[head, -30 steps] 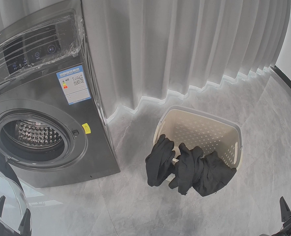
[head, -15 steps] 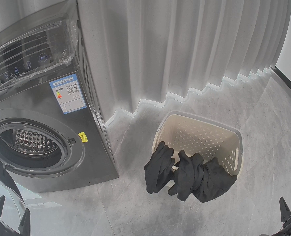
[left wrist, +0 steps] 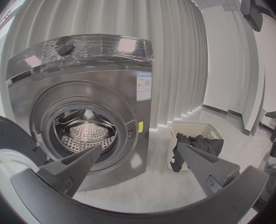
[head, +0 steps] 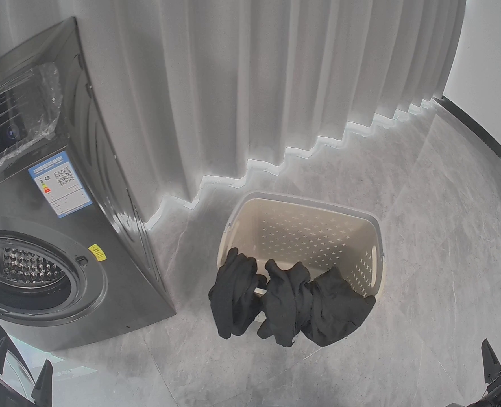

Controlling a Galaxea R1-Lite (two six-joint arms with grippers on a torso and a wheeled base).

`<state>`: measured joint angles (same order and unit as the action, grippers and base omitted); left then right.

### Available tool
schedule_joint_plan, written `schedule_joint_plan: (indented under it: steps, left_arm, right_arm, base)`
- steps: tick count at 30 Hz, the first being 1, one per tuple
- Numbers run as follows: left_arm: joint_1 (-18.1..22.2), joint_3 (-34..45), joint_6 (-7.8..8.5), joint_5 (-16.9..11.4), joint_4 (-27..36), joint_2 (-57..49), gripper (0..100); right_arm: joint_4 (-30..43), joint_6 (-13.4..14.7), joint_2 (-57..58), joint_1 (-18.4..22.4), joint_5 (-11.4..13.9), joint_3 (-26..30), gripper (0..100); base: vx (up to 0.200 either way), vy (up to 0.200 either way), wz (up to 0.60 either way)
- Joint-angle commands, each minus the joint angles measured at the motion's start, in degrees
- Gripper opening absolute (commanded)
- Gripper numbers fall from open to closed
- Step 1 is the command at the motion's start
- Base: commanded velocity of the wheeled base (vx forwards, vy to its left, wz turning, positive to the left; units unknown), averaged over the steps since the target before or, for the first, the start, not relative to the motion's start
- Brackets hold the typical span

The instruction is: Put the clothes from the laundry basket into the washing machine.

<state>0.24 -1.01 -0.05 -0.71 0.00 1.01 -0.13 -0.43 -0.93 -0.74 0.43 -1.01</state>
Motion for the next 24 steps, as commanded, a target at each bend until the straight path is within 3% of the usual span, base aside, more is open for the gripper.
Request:
schedule_joint_plan:
  steps: [1, 7, 13, 24]
  left_arm:
    - [0.0, 1.0, -0.04, 0.0, 0.0, -1.0, 100]
    - [0.0, 1.0, -0.04, 0.0, 0.0, -1.0, 100]
    - [0.0, 1.0, -0.04, 0.1, 0.0, -1.0, 100]
    - [0.0, 1.0, 0.05, 0.1, 0.0, -1.0, 100]
  right_arm:
    - [0.0, 0.0, 0.7, 0.0, 0.0, 1.0, 100]
    - [0.0, 0.0, 0.7, 0.0, 0.0, 1.0, 100]
    - [0.0, 0.0, 0.7, 0.0, 0.0, 1.0, 100]
    - [0.0, 0.0, 0.7, 0.0, 0.0, 1.0, 100]
  base:
    - [0.0, 0.0, 0.0]
    - [0.0, 0.0, 0.0]
    - [-0.2, 0.0, 0.0]
    - [0.0, 0.0, 0.0]
